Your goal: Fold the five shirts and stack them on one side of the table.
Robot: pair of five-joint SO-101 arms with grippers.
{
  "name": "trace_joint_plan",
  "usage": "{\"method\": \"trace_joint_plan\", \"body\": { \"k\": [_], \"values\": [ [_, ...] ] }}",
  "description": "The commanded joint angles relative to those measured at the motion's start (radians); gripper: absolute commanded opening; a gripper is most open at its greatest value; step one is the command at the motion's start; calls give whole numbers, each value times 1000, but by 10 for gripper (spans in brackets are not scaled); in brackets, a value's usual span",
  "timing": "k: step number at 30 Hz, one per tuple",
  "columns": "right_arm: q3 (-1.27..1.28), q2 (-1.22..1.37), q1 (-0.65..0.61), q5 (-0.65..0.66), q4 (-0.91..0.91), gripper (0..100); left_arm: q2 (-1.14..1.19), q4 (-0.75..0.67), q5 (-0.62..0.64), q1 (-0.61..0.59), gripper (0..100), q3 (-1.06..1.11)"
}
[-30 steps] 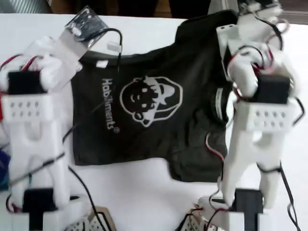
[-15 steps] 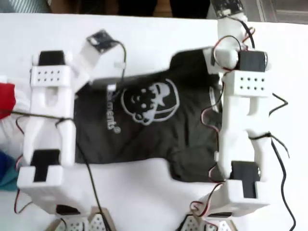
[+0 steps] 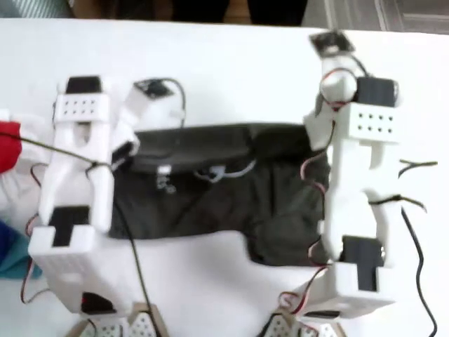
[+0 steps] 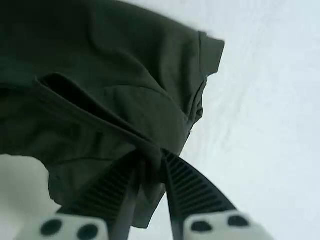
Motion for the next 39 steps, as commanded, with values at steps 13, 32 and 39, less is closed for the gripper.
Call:
{"method": "trace_joint_plan", "body": {
  "k": [13,32,39],
  "values": [
    [813,-619,67,138,-334,22,-247,-176,-15,9,26,460],
    [884,-737,165,259,-257,22,-371,-210,-114,-8,25,671],
    [1026,-773,165,259,-303,22,-371,-334,-107,-6,25,799]
  ]
}}
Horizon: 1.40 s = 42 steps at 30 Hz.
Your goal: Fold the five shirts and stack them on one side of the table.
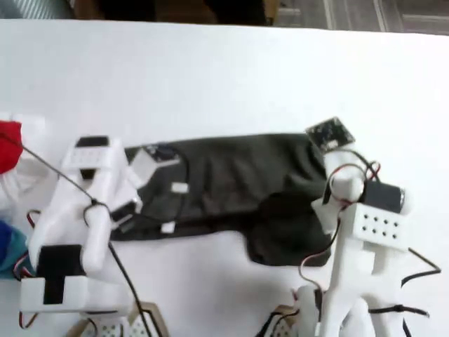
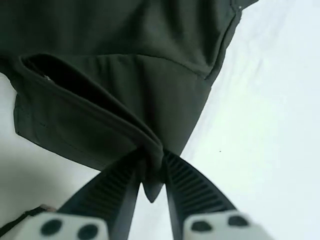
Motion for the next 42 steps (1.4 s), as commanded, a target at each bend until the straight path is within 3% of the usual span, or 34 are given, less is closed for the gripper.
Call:
{"method": "trace_joint_plan", "body": {
  "k": [1,8,19,26,31,42],
  "values": [
    [52,-48,13,6,-28,22,-43,-57,-9,-5,25,48],
    [153,-85,31,71,-42,22,-43,-138,-12,-6,25,113],
    [279,-85,199,203,-157,22,-43,-176,-17,-6,25,140],
    [285,-82,197,204,-160,22,-43,-144,-11,-3,25,99],
    [285,-81,197,206,-160,22,-49,-44,-17,-6,25,77],
    [285,-82,197,206,-160,22,-43,-49,-18,-5,25,79]
  ]
}}
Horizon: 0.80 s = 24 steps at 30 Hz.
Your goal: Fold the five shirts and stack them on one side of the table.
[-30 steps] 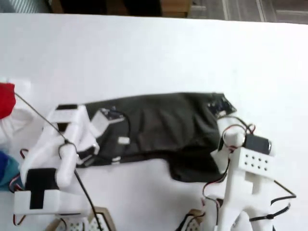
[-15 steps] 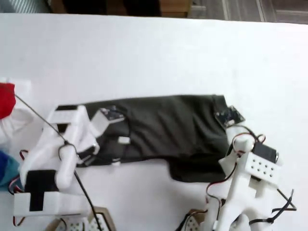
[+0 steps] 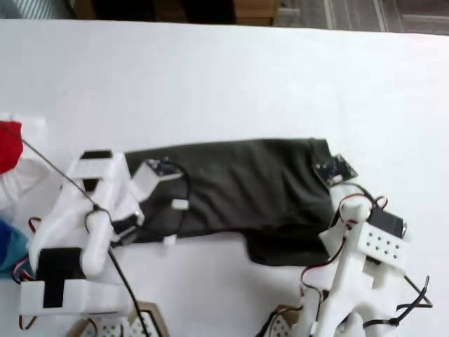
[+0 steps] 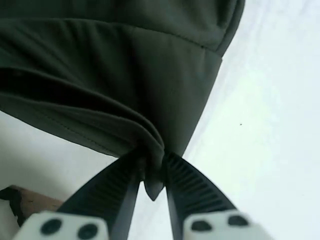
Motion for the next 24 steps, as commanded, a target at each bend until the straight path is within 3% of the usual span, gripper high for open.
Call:
{"method": "trace_joint_plan", "body": {
  "k": [1,5,8,12,16,24],
  "values": [
    [-5,-22,7,9,-10,23,-26,9,-9,-5,26,-24],
    [-3,-21,7,9,-8,25,-26,-6,-9,-2,46,-5],
    [-3,-21,7,9,-8,51,-26,0,-9,-8,162,1],
    [-9,-28,7,9,-7,158,-35,5,-8,-8,299,-13],
    [-11,-28,5,9,-7,230,-35,94,-9,-9,282,-108],
    [-124,-28,5,-26,-4,228,-28,351,-8,-29,269,-581]
  ]
}}
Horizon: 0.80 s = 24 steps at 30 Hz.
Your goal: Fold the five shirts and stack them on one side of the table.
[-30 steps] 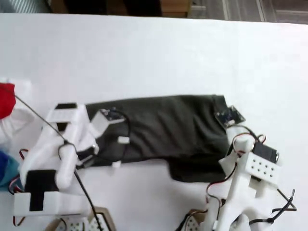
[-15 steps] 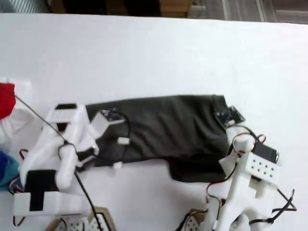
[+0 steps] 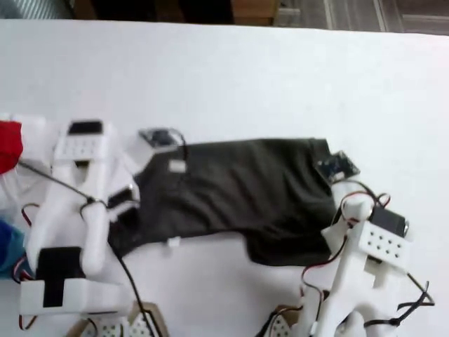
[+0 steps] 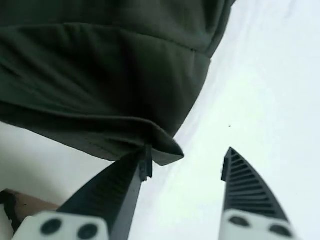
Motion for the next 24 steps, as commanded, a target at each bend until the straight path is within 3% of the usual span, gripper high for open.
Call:
{"method": "trace_joint_plan", "body": {
  "k": [1,6,9,10,11,13,17,24],
  "values": [
    [-109,-28,4,-58,-7,228,-28,75,-3,-23,269,-252],
    [-282,-19,-62,-285,-18,186,-6,32,74,5,236,-323],
    [-345,-18,-194,-394,-53,1,86,-63,221,38,28,-305],
    [-350,-13,-237,-413,-74,31,130,-98,270,51,12,-308],
    [-353,-2,-288,-428,-102,36,176,-130,310,63,46,-309],
    [-356,48,-367,-445,-162,19,273,-192,365,77,20,-329],
    [-358,240,-407,-479,-282,20,473,-218,462,54,24,-456],
    [-502,644,-406,-483,-335,20,799,-51,476,-11,24,-839]
  ]
}}
